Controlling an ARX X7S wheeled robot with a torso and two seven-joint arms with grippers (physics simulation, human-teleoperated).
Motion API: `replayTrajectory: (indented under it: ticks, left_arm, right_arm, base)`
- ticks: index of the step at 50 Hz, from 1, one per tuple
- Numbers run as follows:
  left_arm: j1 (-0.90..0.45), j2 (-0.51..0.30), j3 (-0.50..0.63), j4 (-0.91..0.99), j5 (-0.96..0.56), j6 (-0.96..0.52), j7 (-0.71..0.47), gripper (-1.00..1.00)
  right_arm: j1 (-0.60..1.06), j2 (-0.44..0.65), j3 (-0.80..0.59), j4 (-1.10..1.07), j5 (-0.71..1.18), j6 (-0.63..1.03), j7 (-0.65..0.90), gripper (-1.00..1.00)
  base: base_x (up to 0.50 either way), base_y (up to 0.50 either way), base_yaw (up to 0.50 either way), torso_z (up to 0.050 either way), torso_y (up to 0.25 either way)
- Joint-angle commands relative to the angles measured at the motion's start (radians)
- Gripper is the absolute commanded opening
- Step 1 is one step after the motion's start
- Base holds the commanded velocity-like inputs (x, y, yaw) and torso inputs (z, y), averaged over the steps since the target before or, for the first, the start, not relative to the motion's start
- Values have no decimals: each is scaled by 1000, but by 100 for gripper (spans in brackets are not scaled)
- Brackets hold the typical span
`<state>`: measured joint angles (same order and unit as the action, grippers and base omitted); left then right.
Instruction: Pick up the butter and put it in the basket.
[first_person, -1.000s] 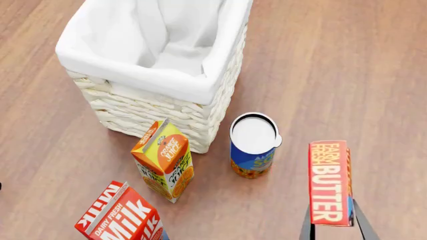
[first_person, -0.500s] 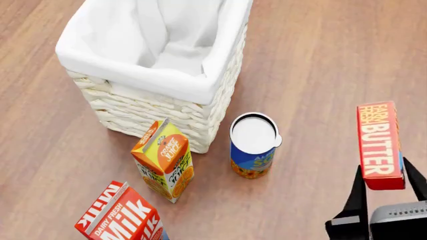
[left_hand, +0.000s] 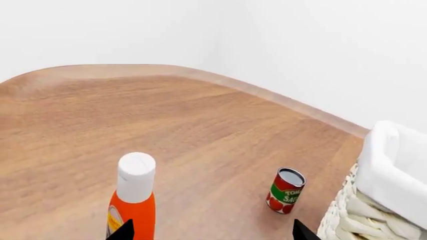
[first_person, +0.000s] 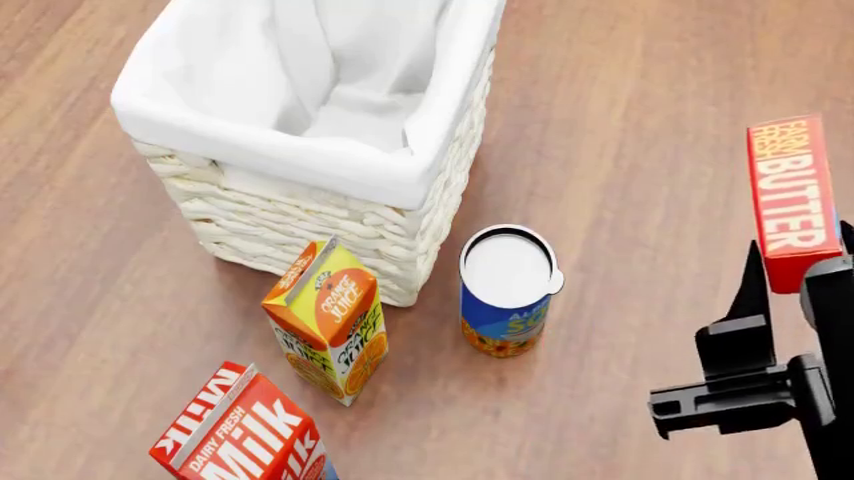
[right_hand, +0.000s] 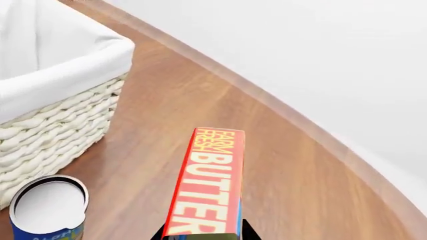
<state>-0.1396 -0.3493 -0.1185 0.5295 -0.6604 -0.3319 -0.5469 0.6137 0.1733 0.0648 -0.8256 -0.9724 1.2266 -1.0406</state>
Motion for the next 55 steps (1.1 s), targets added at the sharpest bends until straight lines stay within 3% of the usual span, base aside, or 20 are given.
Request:
replayTrajectory:
  ticks: [1,14,20,37,55]
  left_arm:
    - [0,-2,1,2,-4,0,-6,100]
    - [-4,-2,-1,-5,-11,4,-9,100]
    - [-5,-3,-4,-3,-19,3,-13,100]
    - [16,-2,8,25,-22,4,-21,100]
    - [29,-13,0,43,-38,4,-27,100]
  right_arm:
    - [147,39,-23,102,-25,34,-51,-100]
    - [309,34,-21,316,44,27,-24,-100]
    - [403,-22,73,420,148,-9,25,-100]
    - [612,-48,122,703,261,-22,77,-100]
    - [816,-34,113,1000,284,-17,178,-100]
  base:
    - [0,0,0,0,0]
    - [0,0,0,1,2]
    - [0,0,0,0,2]
    - [0,0,0,1,2]
    - [0,0,0,1,2]
